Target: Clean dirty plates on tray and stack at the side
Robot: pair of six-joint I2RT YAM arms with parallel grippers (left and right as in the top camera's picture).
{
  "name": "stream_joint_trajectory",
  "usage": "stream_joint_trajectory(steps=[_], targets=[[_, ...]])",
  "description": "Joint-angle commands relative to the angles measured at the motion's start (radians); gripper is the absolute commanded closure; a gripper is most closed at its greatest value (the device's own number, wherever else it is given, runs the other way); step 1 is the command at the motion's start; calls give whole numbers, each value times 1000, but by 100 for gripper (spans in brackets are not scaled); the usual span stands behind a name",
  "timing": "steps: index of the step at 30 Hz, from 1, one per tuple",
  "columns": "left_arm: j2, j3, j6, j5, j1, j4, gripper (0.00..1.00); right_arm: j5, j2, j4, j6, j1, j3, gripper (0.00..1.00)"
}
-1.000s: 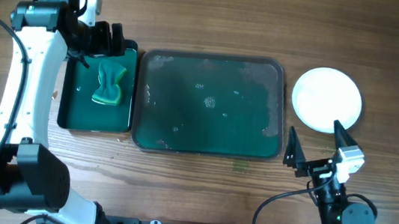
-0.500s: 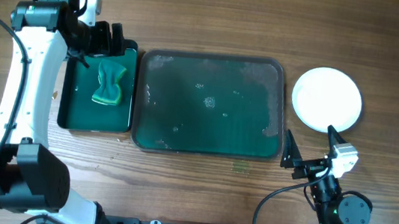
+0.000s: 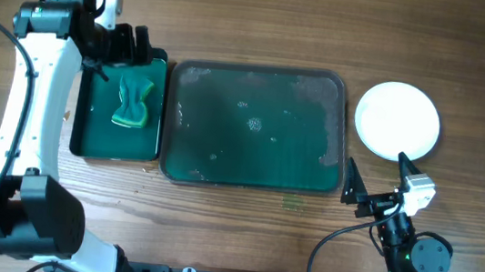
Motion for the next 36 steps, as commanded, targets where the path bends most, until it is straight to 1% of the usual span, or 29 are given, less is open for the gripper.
stream_joint_trajectory(steps=[1, 3, 5, 6, 9, 12, 15, 16, 17, 21, 24, 32, 36], targets=[[-154, -77, -13, -6, -42, 161, 0, 18, 0, 3, 17, 5, -1, 0], [-261, -181, -13, -5, -66, 295, 0, 18, 0, 3, 18, 5, -1, 0], [-408, -343, -14, -5, -87, 464, 0, 18, 0, 3, 17, 5, -1, 0], [-504, -453, -14, -2, -96, 563, 0, 18, 0, 3, 18, 5, -1, 1], [-719, -715, -13, 6, -104, 739, 0, 18, 0, 3, 18, 5, -1, 0], [-917, -952, -13, 9, -104, 851, 0, 18, 0, 3, 17, 5, -1, 0], [-1111, -1135, -13, 9, -104, 875, 0, 18, 0, 3, 17, 5, -1, 0], [-1229, -1240, -13, 9, -104, 880, 0, 18, 0, 3, 17, 5, -1, 0], [-1286, -1289, -13, 9, -104, 890, 0, 18, 0, 3, 18, 5, -1, 0], [-1453, -1432, -13, 9, -104, 959, 0, 18, 0, 3, 17, 5, -1, 0], [-1550, -1501, -13, 5, -104, 972, 0, 18, 0, 3, 17, 5, -1, 0], [-1683, -1577, -12, -26, -104, 972, 0, 18, 0, 3, 18, 5, -1, 0], [-1709, -1603, -13, -25, -104, 983, 0, 18, 0, 3, 17, 5, -1, 0]])
